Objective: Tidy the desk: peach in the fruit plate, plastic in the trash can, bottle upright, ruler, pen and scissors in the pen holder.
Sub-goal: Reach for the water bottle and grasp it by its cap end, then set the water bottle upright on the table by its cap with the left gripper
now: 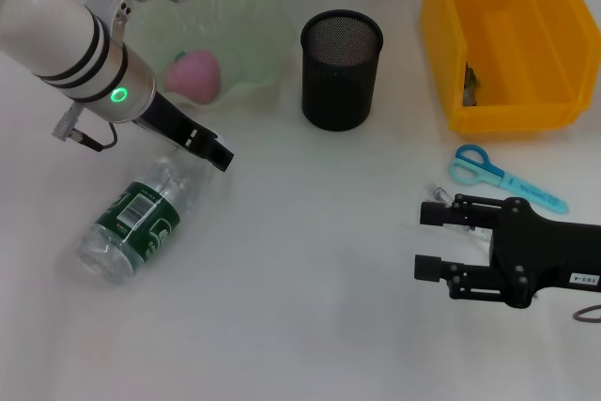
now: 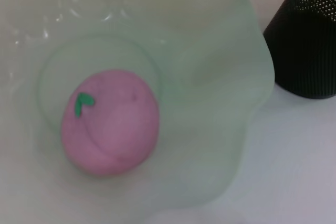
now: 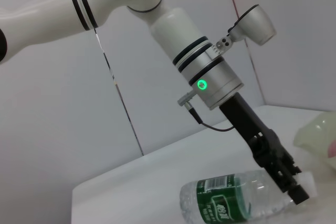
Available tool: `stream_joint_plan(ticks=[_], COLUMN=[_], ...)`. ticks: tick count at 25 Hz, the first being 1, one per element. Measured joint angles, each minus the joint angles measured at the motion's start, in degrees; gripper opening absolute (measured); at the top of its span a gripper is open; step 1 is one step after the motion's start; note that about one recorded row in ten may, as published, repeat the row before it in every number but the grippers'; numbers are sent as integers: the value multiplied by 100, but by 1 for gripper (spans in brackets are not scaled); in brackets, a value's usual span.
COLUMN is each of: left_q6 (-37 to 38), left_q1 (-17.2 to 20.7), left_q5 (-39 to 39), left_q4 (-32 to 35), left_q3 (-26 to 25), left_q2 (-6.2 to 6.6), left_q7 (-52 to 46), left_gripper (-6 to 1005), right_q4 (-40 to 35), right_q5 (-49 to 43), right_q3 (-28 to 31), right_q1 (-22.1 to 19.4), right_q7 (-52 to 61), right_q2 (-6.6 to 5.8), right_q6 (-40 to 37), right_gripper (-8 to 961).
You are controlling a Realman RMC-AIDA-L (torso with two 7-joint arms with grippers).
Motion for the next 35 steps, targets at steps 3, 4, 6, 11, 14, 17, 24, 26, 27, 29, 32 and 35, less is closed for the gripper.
stream_joint_plan(ticks=[3, 4, 6, 11, 14, 17, 24, 26, 27, 29, 32, 35], left_q6=[-75, -75, -116, -139, -136, -140, 123, 213, 218, 202, 118, 63], left_q1=[-4, -4, 7, 17, 16, 32, 385, 526, 582, 715, 909, 1067], left_q5=[-75, -75, -129, -200, -201, -195, -849, -1129, -1200, -1271, -1452, -1751], left_q4=[-8, -8, -11, -11, -8, 21, 616, 806, 891, 1053, 1305, 1478], left_q3=[128, 128, 144, 152, 187, 270, 354, 344, 328, 316, 312, 287], left_q2=[-2, -2, -1, -1, -2, -1, 25, 37, 42, 49, 51, 54], left_q7=[-4, -4, 6, 54, 71, 90, 1203, 1542, 1619, 1696, 1919, 2168], left_gripper=[802, 766, 694, 537, 464, 443, 452, 455, 456, 459, 463, 467], right_q4=[73, 73, 150, 200, 212, 214, 225, 232, 234, 235, 235, 236], right_q5=[1, 1, 0, 0, 0, 0, -5, -6, -6, -5, 14, 31], right_q3=[-48, -48, -50, -48, -48, -48, -48, -48, -48, -48, -31, 8], right_q1=[24, 24, 56, 69, 69, 69, 82, 86, 88, 89, 112, 140], right_q7=[0, 0, -4, -8, -9, -9, -9, -9, -9, -9, -8, -7], right_q2=[0, 0, -1, -9, -9, -9, -5, -2, -2, 0, 1, 0], right_q6=[1, 1, 14, 65, 68, 88, 137, 142, 144, 146, 147, 148], right_gripper=[717, 717, 716, 716, 716, 716, 717, 717, 717, 717, 717, 716])
